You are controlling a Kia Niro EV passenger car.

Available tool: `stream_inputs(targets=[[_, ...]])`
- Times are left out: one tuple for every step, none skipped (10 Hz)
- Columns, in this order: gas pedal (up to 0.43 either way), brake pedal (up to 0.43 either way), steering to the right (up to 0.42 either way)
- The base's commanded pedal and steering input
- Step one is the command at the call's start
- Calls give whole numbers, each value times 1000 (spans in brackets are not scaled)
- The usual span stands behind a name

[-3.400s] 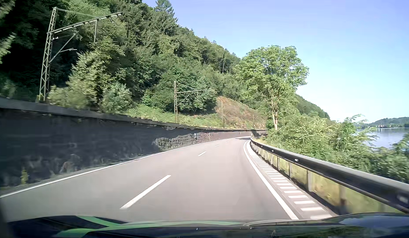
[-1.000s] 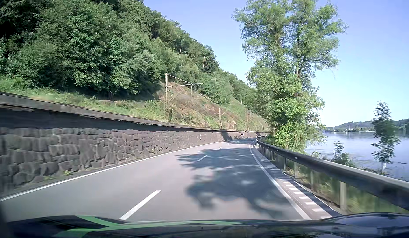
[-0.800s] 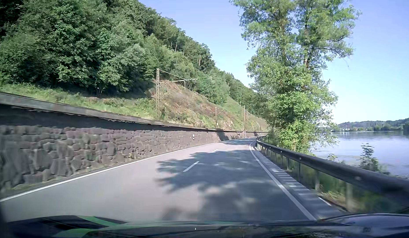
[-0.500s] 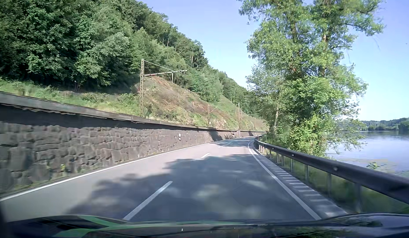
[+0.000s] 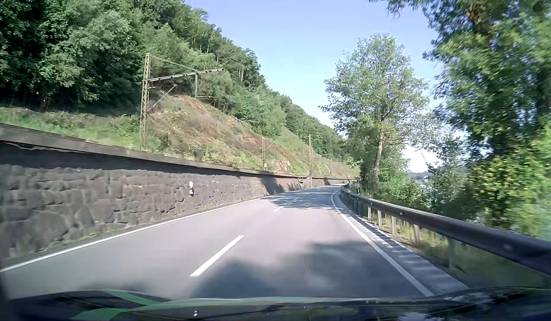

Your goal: Follow the waypoints while adhering to traffic rules and regulations

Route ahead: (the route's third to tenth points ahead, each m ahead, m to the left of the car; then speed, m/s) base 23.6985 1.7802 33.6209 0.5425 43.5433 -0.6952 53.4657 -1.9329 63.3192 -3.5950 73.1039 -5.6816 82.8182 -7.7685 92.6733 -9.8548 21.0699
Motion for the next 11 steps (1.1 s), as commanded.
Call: stream_inputs(targets=[[240,0,21],[240,0,20],[240,0,20],[240,0,20],[240,0,20],[240,0,20],[240,0,20],[240,0,20],[240,0,20],[240,0,16],[240,0,15]])
